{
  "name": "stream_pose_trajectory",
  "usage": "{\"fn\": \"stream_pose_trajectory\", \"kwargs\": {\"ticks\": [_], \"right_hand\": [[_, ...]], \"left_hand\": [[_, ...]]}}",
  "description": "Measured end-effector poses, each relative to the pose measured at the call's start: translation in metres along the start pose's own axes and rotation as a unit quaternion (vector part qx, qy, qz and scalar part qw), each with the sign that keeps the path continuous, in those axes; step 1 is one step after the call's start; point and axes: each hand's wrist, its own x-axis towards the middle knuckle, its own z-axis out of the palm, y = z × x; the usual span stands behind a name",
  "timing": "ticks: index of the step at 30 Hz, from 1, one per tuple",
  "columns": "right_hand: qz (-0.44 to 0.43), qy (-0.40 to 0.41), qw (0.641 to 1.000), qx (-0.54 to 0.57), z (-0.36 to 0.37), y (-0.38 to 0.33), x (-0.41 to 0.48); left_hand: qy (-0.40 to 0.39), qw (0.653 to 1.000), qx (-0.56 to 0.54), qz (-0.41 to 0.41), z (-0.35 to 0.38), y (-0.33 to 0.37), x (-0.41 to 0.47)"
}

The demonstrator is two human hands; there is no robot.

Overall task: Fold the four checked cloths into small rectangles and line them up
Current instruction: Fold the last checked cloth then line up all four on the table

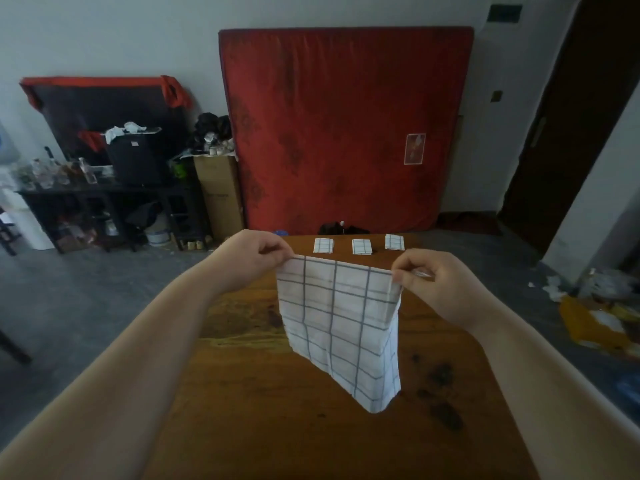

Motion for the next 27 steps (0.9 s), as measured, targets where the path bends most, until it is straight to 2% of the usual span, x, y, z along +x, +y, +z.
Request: {"fn": "stream_pose_trajectory", "kwargs": {"ticks": [4, 9, 11, 15, 17, 21, 27], "right_hand": [[0.006, 0.010, 1.000, 0.023, 0.003, -0.005, -0.001], [0.022, 0.055, 0.997, 0.043, 0.014, -0.007, -0.004], [0.032, 0.078, 0.995, 0.052, 0.020, -0.006, -0.004], [0.049, 0.118, 0.990, 0.063, 0.028, -0.006, -0.005], [0.058, 0.131, 0.988, 0.062, 0.030, -0.007, -0.007], [0.065, 0.140, 0.986, 0.065, 0.031, -0.010, -0.013], [0.041, 0.151, 0.987, 0.040, 0.035, -0.014, -0.025]], "left_hand": [[0.056, 0.997, -0.045, -0.020, 0.002, -0.009, 0.004], [0.112, 0.993, -0.014, -0.042, 0.015, -0.006, 0.012], [0.092, 0.995, -0.021, -0.016, 0.025, 0.009, 0.007], [-0.012, 0.998, -0.030, 0.049, 0.047, 0.046, -0.014], [-0.033, 0.997, -0.034, 0.063, 0.059, 0.058, -0.021], [-0.026, 0.996, -0.053, 0.072, 0.077, 0.075, -0.028], [0.042, 0.994, -0.054, 0.085, 0.096, 0.087, -0.035]]}}
